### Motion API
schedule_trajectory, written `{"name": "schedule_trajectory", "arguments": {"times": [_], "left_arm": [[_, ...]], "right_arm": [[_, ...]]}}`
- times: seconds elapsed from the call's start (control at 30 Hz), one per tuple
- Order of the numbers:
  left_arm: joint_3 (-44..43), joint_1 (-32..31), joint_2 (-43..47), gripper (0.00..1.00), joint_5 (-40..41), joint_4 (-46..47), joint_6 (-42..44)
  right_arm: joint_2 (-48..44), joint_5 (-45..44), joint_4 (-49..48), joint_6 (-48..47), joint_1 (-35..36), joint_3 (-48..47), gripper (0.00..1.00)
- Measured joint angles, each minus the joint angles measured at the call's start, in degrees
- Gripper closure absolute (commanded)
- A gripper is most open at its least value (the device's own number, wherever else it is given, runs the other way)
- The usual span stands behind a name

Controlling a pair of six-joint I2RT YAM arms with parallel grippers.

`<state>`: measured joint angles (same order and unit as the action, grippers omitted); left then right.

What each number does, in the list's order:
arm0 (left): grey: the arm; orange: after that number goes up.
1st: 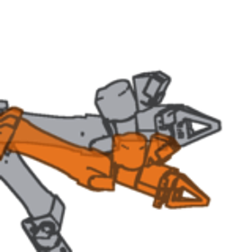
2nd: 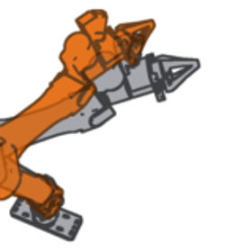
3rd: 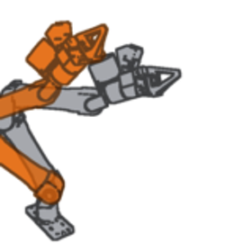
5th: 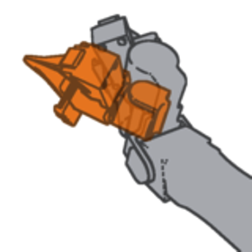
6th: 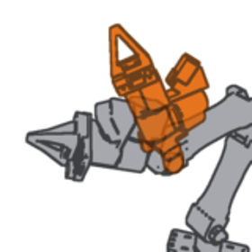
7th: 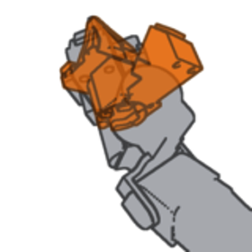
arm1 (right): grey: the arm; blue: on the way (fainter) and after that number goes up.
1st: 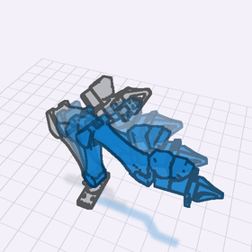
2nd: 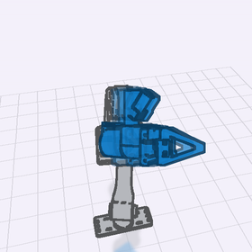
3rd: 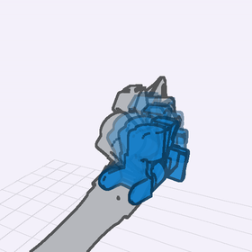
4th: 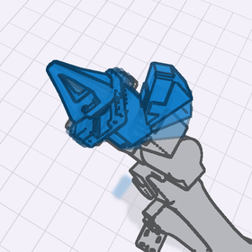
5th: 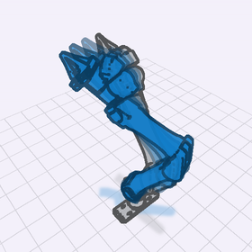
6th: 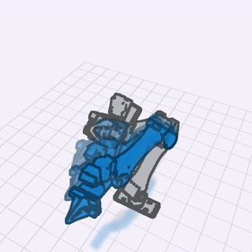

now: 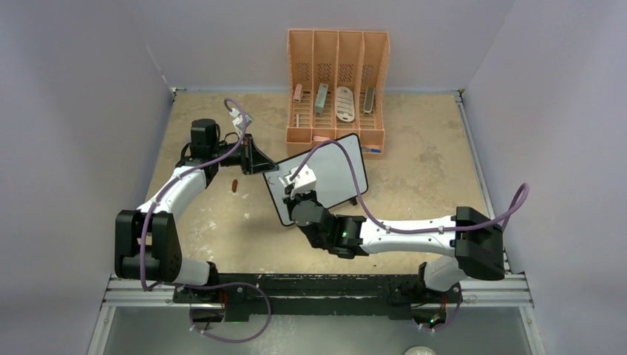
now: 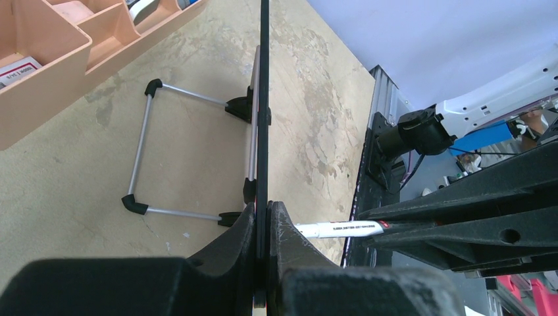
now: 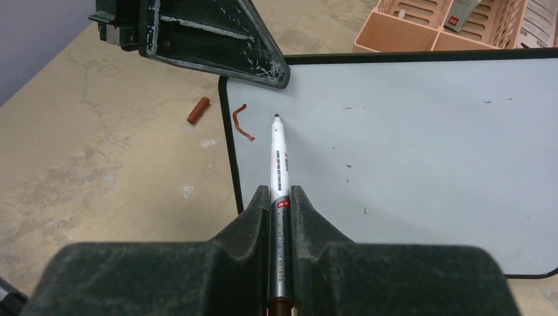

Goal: Write a sentence on the whiteboard

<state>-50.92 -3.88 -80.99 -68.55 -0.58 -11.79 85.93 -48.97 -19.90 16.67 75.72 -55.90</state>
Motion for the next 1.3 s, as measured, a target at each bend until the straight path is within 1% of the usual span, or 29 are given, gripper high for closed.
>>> {"name": "schedule_trajectory", "arguments": {"times": [0.5, 1.1, 1.3], "left_arm": [[-0.09, 0.0, 0.0, 1.0, 0.04, 0.0, 0.02], [-0.09, 0.0, 0.0, 1.0, 0.74, 0.0, 0.46], [-0.09, 0.0, 0.0, 1.0, 0.85, 0.0, 0.48]], "right_arm": [[1.14, 0.09, -0.22, -0.66, -0.15, -0.81, 1.0], [2.32, 0.79, 3.98, 1.7, -0.2, -3.04, 1.0], [2.32, 2.49, 6.03, 2.91, 0.02, -3.06, 1.0]]}}
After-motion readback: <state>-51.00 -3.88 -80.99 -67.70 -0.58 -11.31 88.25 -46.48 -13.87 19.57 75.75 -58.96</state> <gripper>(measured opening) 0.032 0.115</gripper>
